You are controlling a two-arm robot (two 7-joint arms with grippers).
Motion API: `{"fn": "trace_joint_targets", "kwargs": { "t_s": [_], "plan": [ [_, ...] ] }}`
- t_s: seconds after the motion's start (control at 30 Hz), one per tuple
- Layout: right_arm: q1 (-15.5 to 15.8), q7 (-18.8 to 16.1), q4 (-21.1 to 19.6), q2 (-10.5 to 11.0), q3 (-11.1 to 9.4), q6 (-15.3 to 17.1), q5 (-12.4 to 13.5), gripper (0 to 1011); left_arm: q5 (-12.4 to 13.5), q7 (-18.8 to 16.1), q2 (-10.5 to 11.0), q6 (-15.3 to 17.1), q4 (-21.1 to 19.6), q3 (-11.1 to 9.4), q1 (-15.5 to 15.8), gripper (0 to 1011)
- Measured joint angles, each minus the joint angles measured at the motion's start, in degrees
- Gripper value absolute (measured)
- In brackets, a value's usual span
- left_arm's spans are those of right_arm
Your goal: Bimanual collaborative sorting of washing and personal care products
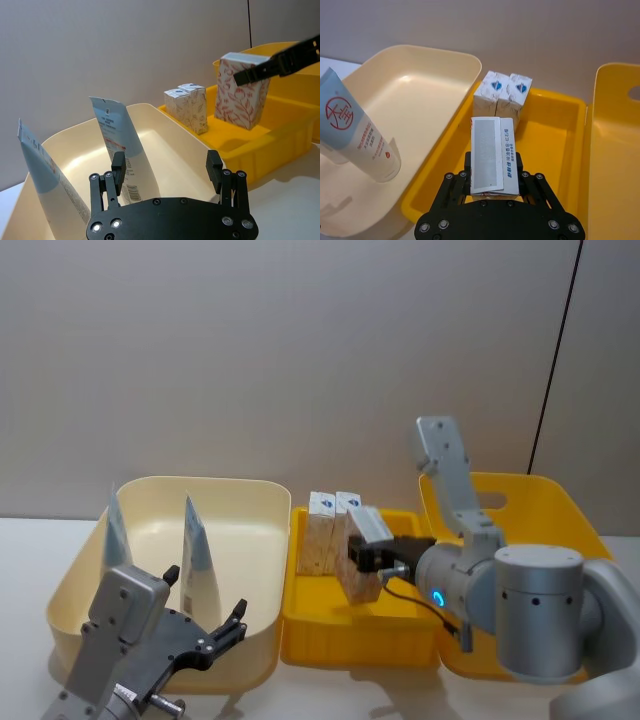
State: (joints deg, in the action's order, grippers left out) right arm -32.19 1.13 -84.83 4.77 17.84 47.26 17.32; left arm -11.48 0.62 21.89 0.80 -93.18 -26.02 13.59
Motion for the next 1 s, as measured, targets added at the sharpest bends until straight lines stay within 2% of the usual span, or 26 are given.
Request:
{"fn": "trace_joint_targets", "kwargs": {
  "t_s": [0.43, 0.67, 1.0],
  "plan": [
    [0.8, 0.34, -4.18, 1.65, -0.69, -7.31, -2.69, 404, 0.0, 0.0, 0.0, 0.0, 0.0, 0.0, 0.0, 1004],
    [1.43, 2.07, -6.39, 3.08, -2.41, -11.51, -4.75, 404, 0.0, 0.0, 0.0, 0.0, 0.0, 0.0, 0.0, 1003],
    [2.13, 4.98, -7.52, 4.67, -5.32, -14.83, -7.15, 404, 0.0, 0.0, 0.0, 0.0, 0.0, 0.0, 0.0, 1003]
  ]
}}
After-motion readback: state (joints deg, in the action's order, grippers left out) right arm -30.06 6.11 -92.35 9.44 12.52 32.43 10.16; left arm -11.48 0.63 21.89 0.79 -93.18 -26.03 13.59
